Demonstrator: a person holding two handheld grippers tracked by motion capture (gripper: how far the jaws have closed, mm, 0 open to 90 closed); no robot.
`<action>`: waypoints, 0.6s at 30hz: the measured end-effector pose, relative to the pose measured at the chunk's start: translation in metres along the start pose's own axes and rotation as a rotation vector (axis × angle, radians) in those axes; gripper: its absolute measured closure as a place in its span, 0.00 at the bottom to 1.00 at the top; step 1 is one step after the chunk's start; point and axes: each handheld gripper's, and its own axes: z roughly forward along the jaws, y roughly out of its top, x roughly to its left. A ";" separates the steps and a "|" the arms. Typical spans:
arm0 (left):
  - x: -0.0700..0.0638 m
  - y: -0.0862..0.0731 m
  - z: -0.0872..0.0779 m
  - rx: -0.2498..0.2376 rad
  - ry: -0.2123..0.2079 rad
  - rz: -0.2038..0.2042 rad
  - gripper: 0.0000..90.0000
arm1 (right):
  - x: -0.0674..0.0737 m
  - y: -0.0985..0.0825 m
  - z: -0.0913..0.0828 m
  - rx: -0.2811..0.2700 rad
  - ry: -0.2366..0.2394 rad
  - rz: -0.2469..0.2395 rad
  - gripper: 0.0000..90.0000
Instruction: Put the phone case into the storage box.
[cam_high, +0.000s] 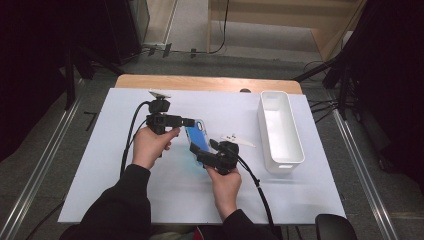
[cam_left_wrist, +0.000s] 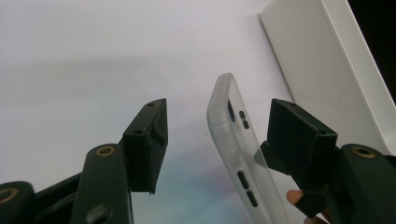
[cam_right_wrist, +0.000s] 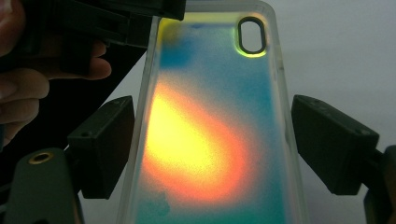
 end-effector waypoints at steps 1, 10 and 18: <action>0.000 0.000 0.000 -0.002 0.001 -0.003 0.44 | 0.000 0.000 0.000 0.000 0.003 -0.002 0.17; 0.002 0.001 -0.001 -0.031 -0.017 -0.052 0.60 | 0.001 0.000 0.000 -0.017 0.003 -0.008 0.17; 0.001 0.000 0.003 -0.026 -0.036 -0.055 0.72 | 0.003 0.000 0.000 -0.031 0.006 -0.007 0.17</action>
